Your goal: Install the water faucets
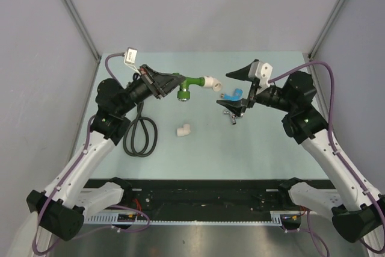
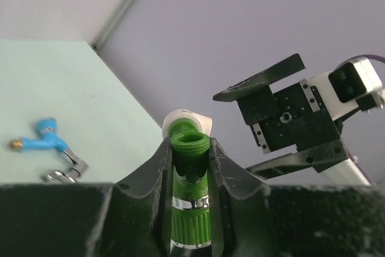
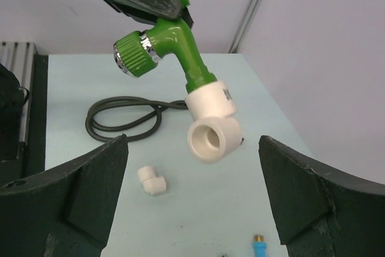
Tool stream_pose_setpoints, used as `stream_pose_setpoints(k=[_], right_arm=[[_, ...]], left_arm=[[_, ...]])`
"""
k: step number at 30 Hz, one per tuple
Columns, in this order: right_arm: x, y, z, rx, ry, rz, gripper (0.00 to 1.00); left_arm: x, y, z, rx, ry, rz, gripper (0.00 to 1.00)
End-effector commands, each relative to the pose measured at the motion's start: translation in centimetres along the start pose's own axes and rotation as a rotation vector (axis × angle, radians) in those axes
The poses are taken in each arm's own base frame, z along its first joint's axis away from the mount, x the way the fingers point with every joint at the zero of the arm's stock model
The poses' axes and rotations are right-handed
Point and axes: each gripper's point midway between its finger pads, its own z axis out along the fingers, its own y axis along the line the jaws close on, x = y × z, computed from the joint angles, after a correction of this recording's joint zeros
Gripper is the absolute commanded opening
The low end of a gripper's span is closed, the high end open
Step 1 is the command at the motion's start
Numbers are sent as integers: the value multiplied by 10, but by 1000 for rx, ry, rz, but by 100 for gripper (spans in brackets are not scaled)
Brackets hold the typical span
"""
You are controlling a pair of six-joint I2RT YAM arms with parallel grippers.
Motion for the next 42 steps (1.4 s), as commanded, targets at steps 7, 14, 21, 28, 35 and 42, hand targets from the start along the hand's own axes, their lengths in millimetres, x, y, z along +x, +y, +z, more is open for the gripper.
stream_pose_setpoints(k=[7,14,21,28,35,42], right_arm=[[13,-3,22,51,78,-267,93],[31,-2,39,52,127,-307,85],[18,11,48,2,59,-252,41],[-3,33,47,-99,-40,-67,0],[-17,60,40,-326,-93,250,0],[-25,73,36,-460,-81,493,0]], left_arm=[[2,-33,7,176,67,-267,0],[3,-34,6,183,76,-282,0],[13,-25,7,160,102,-264,0],[12,-25,2,189,89,6,0],[9,-53,-26,320,27,491,0],[28,-66,-56,466,14,928,0]])
